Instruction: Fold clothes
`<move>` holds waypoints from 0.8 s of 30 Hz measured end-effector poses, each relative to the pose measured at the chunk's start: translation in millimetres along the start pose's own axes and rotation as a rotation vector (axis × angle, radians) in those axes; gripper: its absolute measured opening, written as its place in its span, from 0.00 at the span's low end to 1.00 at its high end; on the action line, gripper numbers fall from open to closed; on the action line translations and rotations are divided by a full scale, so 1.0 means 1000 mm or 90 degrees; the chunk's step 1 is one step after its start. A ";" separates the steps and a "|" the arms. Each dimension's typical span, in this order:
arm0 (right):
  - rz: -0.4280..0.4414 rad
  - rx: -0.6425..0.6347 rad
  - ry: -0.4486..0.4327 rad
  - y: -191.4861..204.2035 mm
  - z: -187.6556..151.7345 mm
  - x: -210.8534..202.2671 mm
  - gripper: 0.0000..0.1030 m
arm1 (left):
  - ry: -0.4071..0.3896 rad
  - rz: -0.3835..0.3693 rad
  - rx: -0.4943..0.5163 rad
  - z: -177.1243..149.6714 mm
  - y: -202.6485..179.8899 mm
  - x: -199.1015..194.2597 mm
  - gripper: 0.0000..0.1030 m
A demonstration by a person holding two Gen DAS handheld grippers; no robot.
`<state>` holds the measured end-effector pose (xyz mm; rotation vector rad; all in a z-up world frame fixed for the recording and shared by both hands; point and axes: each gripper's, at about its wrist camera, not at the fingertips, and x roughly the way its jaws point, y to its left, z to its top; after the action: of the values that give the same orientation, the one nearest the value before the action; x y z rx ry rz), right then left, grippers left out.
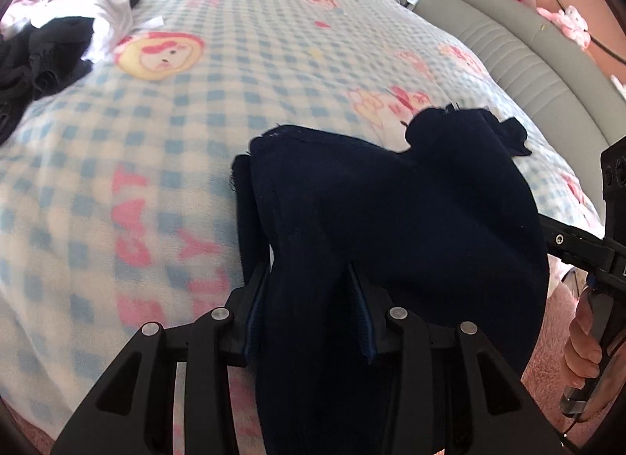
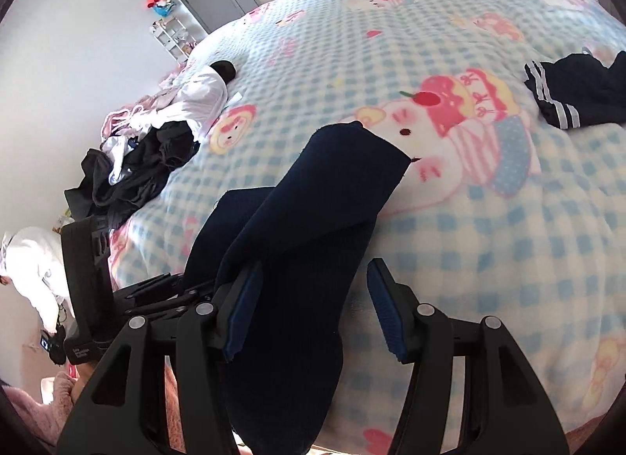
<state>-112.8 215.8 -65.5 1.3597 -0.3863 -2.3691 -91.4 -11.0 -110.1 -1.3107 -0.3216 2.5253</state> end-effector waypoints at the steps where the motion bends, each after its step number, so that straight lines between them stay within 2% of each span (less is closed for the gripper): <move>1: 0.000 -0.002 -0.006 0.002 0.000 -0.002 0.56 | -0.044 0.019 -0.006 0.000 0.001 -0.012 0.36; 2: -0.001 -0.013 -0.011 0.006 0.001 -0.002 0.56 | -0.077 0.020 -0.007 0.001 0.002 -0.023 0.36; 3: 0.002 -0.029 -0.007 0.011 0.001 0.000 0.56 | -0.083 0.007 -0.007 0.003 0.003 -0.026 0.36; 4: 0.009 -0.045 0.003 0.015 0.002 0.005 0.56 | -0.075 -0.010 -0.007 0.004 0.004 -0.025 0.36; 6: 0.000 -0.058 0.054 0.018 0.001 0.027 0.56 | -0.040 -0.012 -0.014 0.004 0.007 -0.012 0.36; 7: -0.016 -0.056 0.067 0.015 0.000 0.032 0.56 | -0.011 -0.012 -0.015 0.003 0.008 -0.002 0.36; 9: -0.062 -0.042 0.065 0.005 -0.003 0.030 0.53 | 0.040 0.019 -0.012 -0.003 0.008 0.016 0.36; 10: -0.086 -0.036 0.064 0.000 -0.004 0.030 0.53 | 0.052 0.030 -0.010 -0.005 0.008 0.021 0.39; 13: -0.155 -0.015 0.061 -0.015 -0.009 0.028 0.53 | 0.054 0.041 -0.002 -0.007 0.006 0.022 0.40; 16: -0.204 0.002 0.034 -0.030 -0.005 0.006 0.56 | 0.044 0.015 -0.022 -0.006 0.008 0.018 0.40; 22: -0.118 0.030 -0.044 -0.041 0.020 -0.021 0.57 | -0.020 -0.037 -0.060 0.005 0.024 -0.006 0.39; 24: -0.101 0.051 -0.047 -0.052 0.029 -0.016 0.57 | -0.039 -0.046 -0.068 0.009 0.032 -0.014 0.40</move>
<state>-140.6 270.3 -60.8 1.3884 -0.4117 -2.5633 -95.7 -46.2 -104.9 -1.2380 -0.5150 2.5217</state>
